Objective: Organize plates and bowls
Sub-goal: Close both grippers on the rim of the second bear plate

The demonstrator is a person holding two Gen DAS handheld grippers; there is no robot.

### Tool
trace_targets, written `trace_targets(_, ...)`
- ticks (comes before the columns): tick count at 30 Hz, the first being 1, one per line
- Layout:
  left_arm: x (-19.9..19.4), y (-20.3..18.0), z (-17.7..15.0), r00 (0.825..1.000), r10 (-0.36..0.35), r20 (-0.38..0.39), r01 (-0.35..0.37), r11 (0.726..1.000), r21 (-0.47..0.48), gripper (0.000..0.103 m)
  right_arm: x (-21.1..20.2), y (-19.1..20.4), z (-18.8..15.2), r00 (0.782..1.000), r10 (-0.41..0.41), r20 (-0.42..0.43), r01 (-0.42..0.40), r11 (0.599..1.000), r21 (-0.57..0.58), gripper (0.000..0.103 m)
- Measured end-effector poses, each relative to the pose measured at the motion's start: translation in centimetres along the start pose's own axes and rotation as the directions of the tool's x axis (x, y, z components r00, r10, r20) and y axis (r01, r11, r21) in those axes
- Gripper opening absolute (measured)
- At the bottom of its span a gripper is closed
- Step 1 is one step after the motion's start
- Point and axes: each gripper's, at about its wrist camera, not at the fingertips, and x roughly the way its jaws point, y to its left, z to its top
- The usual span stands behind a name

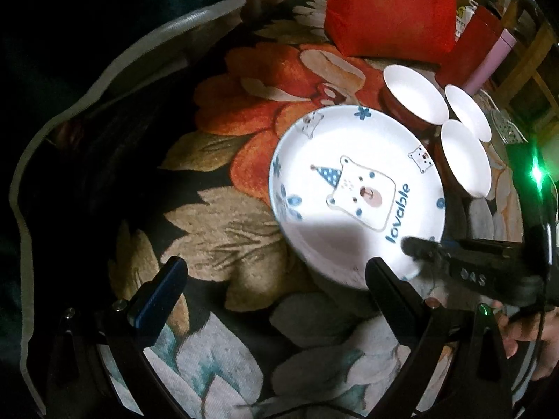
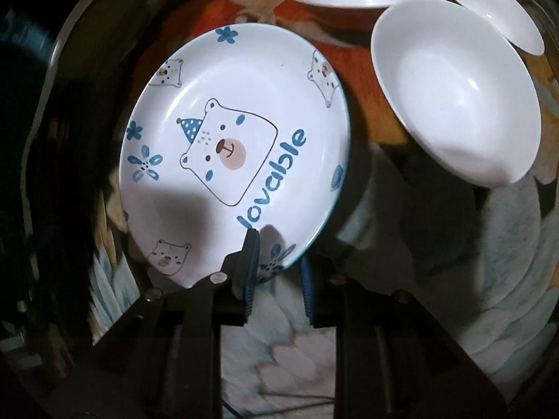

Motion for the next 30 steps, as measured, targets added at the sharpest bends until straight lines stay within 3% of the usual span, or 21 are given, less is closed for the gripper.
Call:
trace_targets(9, 1.1, -2.5, -1.0, 0.998, -0.055, -0.041, 0.058, 0.996, 0.066, 0.102, -1.8, -3.2, -5.0, 0.993, -0.031, -0.112, 0.006, 0.974, -0.224, 0.022)
trace_targets(12, 1.7, -3.6, -1.5, 0.996, -0.074, -0.057, 0.079, 0.993, 0.089, 0.101, -2.8, -4.8, -6.2, 0.994, -0.026, -0.109, 0.0, 0.974, -0.229, 0.022)
trace_targets(16, 3.1, -5.4, -2.2, 0.991, -0.102, -0.084, 0.112, 0.987, 0.119, 0.098, -4.3, -7.0, -6.8, 0.996, 0.067, -0.06, -0.072, 0.993, -0.096, 0.025)
trace_targets(20, 4.4, -6.7, -2.3, 0.989, -0.108, -0.099, 0.121, 0.983, 0.141, 0.085, -4.5, -8.0, -7.2, 0.985, 0.17, 0.026, -0.171, 0.983, 0.071, 0.025)
trace_targets(22, 5.0, -6.9, -2.1, 0.988, -0.113, -0.103, 0.127, 0.982, 0.138, 0.081, -4.3, -7.7, -7.3, 0.985, 0.156, 0.066, -0.164, 0.978, 0.13, 0.025)
trace_targets(23, 5.2, -7.0, -2.0, 0.988, -0.116, -0.105, 0.13, 0.982, 0.139, 0.074, -4.3, -7.8, -7.2, 0.987, 0.141, 0.078, -0.151, 0.978, 0.145, 0.025)
trace_targets(24, 5.5, -7.1, -1.9, 0.987, -0.117, -0.11, 0.132, 0.981, 0.141, 0.06, -4.0, -7.4, -7.1, 0.99, 0.112, 0.087, -0.125, 0.979, 0.16, 0.025)
trace_targets(26, 6.1, -7.2, -1.7, 0.985, -0.11, -0.131, 0.129, 0.981, 0.147, 0.045, -3.6, -7.1, -6.9, 0.994, 0.079, 0.082, -0.092, 0.98, 0.175, 0.025)
trace_targets(28, 6.4, -7.2, -1.6, 0.984, -0.119, -0.136, 0.139, 0.979, 0.148, 0.043, -3.1, -6.5, -6.9, 0.995, 0.058, 0.08, -0.071, 0.982, 0.176, 0.025)
trace_targets(30, 6.4, -7.2, -1.5, 0.984, -0.128, -0.125, 0.147, 0.977, 0.154, 0.034, -3.0, -6.1, -6.7, 0.996, 0.028, 0.084, -0.042, 0.984, 0.171, 0.025)
